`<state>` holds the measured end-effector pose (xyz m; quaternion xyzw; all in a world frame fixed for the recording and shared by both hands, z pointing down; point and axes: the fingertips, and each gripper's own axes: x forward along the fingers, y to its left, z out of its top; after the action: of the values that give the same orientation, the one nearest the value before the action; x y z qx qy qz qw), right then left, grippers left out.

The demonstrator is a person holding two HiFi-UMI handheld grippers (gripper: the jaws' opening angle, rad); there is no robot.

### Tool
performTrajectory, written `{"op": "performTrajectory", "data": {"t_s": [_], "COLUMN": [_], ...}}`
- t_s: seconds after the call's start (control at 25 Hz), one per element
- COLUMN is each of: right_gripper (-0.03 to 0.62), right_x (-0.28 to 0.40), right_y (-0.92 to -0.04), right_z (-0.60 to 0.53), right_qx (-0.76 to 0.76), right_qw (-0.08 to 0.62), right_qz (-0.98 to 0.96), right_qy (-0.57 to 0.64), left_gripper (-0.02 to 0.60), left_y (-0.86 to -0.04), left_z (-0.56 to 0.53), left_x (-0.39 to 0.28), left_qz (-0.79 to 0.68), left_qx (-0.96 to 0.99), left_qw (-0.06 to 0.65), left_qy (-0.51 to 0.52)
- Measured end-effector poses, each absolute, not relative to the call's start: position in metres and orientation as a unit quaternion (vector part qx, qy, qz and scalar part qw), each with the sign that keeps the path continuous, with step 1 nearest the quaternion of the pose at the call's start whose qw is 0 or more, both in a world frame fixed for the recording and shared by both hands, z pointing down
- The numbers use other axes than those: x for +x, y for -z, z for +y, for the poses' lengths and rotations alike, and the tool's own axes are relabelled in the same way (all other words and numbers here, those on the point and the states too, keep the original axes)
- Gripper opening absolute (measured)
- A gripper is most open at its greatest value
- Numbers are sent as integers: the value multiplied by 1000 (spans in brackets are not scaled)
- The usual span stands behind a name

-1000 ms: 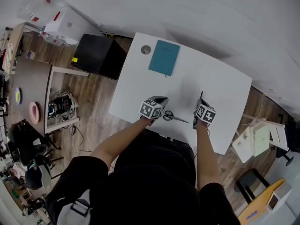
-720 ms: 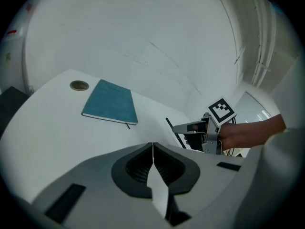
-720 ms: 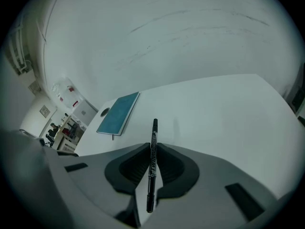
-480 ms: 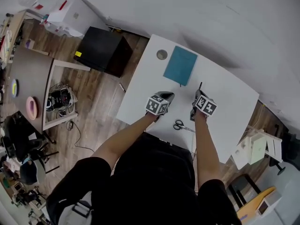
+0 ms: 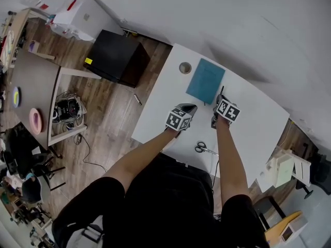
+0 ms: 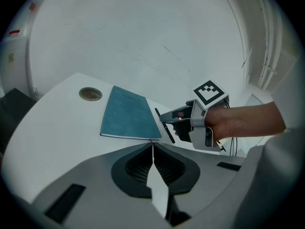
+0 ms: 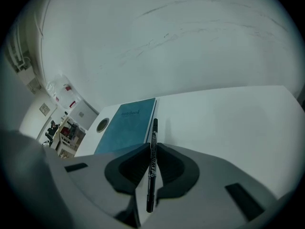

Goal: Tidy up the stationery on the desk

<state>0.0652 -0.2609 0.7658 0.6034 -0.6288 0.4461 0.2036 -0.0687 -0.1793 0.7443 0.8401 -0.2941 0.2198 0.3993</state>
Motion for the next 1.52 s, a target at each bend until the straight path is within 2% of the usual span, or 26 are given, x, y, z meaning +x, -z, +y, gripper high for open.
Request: {"op": "performTrajectory", "data": {"t_s": [0.56, 0.88, 1.52], "right_gripper": [61, 61, 60], "right_x": [70, 71, 71], "right_y": [-777, -776, -762], "right_z": [-298, -291, -283], "right_qx": [618, 615, 606], "right_qw": [98, 106, 61], "right_qz": [-609, -607, -624], "right_qy": [-487, -492, -489], "left_gripper": [17, 17, 17], "left_y": [-751, -756, -736], "left_z": [-180, -176, -156], "left_x": [-98, -102, -91], "left_qz": [-323, -324, -314], "left_qx": [830, 824, 839], "left_qw": [407, 414, 394], "left_qy": [-206, -209, -206]}}
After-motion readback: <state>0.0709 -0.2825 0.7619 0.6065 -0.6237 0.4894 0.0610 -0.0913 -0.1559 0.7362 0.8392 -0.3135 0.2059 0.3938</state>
